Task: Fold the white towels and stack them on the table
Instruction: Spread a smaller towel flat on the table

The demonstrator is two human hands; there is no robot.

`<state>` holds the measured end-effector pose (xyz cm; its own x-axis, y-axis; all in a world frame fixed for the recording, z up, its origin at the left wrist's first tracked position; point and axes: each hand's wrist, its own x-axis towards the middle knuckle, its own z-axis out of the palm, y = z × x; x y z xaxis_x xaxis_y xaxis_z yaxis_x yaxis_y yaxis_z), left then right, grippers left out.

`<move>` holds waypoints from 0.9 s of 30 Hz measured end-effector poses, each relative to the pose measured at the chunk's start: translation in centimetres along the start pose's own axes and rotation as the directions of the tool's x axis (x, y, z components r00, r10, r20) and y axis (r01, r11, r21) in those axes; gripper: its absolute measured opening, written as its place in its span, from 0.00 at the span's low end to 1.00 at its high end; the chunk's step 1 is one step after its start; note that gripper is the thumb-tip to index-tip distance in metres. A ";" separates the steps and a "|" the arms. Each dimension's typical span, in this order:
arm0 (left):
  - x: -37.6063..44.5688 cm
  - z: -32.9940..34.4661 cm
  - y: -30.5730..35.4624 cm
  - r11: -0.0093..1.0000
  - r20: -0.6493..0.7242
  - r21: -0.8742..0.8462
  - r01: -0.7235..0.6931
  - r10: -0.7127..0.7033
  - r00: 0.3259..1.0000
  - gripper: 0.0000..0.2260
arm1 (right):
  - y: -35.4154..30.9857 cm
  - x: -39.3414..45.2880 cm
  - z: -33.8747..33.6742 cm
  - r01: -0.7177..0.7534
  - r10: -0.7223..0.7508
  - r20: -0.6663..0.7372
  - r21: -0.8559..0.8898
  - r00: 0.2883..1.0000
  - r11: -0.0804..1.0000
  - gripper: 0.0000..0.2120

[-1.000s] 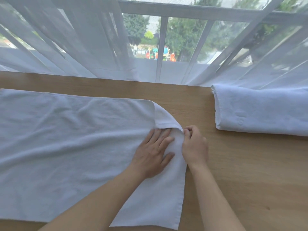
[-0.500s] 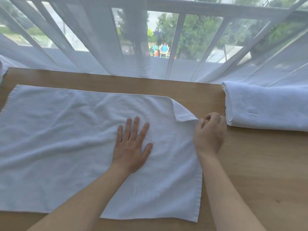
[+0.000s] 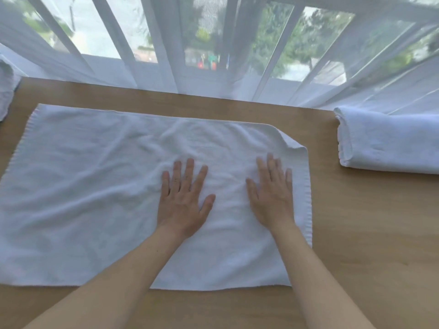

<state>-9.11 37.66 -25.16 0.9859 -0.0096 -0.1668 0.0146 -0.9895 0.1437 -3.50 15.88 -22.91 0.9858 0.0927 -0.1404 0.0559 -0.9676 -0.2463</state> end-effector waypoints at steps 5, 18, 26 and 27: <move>0.2 -0.3 -0.4 0.998 0.019 -0.060 -0.015 0.016 1.000 0.32 | -2.8 -2.5 1.3 -0.016 0.016 0.005 -0.003 1.000 1.000 0.30; 0.0 0.0 -2.7 0.991 -0.057 -0.022 -0.133 0.132 0.990 0.33 | -6.6 -8.0 4.1 0.040 -0.040 0.023 0.019 0.999 0.999 0.30; 0.3 0.6 -2.7 0.992 -0.083 0.022 -0.126 0.128 0.988 0.33 | 1.8 2.1 0.2 -0.322 0.326 0.054 -0.067 0.944 0.944 0.29; 0.2 0.6 -2.8 0.993 -0.085 0.027 -0.118 0.120 0.989 0.33 | 2.0 3.1 -0.4 -0.373 0.375 0.030 -0.057 0.927 0.926 0.29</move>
<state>-9.06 40.29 -26.21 0.9911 -0.1162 -0.0644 -0.1066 -0.9849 0.1364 -0.27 14.12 -23.45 0.9295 -0.2700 -0.2512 -0.3070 -0.9439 -0.1214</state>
